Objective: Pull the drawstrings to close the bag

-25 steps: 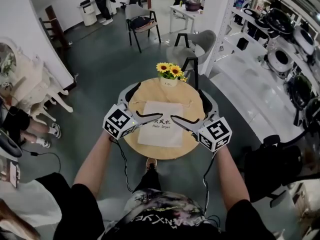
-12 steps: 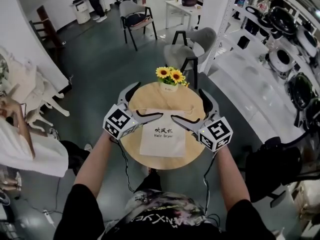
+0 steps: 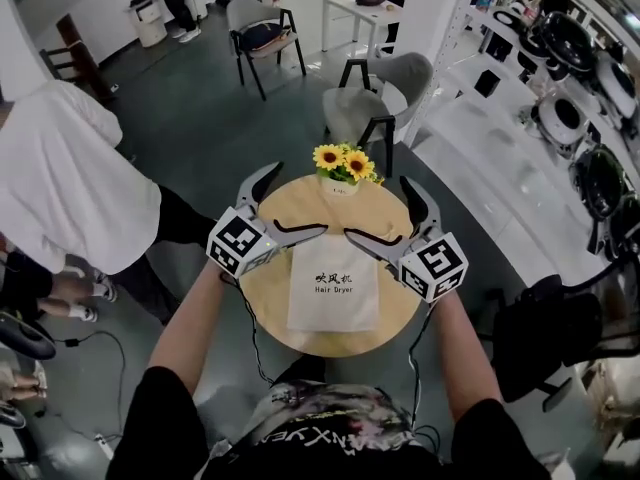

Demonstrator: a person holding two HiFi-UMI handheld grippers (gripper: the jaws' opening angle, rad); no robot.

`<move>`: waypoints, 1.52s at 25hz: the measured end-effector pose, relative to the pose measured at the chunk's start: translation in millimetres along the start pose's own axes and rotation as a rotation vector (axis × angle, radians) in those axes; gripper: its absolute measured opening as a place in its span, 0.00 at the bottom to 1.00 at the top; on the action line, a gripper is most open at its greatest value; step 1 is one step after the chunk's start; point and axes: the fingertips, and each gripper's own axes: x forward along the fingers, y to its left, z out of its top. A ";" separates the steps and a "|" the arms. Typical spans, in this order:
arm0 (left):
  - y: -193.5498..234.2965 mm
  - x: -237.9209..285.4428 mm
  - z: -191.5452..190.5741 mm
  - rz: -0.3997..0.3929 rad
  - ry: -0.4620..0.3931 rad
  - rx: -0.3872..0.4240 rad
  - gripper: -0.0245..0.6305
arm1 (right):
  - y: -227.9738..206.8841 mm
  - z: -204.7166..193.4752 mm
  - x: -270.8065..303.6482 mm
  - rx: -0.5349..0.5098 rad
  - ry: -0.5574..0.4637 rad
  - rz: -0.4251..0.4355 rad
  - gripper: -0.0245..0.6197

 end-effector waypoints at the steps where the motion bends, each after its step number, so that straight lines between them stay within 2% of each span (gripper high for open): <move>1: 5.2 1.9 -1.7 -0.004 -0.002 -0.001 0.93 | -2.6 -0.2 5.0 0.000 0.002 -0.004 0.95; 18: 56.5 36.2 -30.3 -0.057 -0.004 -0.032 0.93 | -38.0 -16.8 53.5 0.015 0.036 -0.040 0.95; 29: 67.8 65.6 -38.6 0.004 0.041 -0.049 0.93 | -70.7 -34.0 62.3 0.043 0.030 0.031 0.95; 38: 71.3 80.0 -56.5 0.048 0.137 -0.054 0.93 | -98.9 -52.1 61.8 0.066 0.055 0.090 0.95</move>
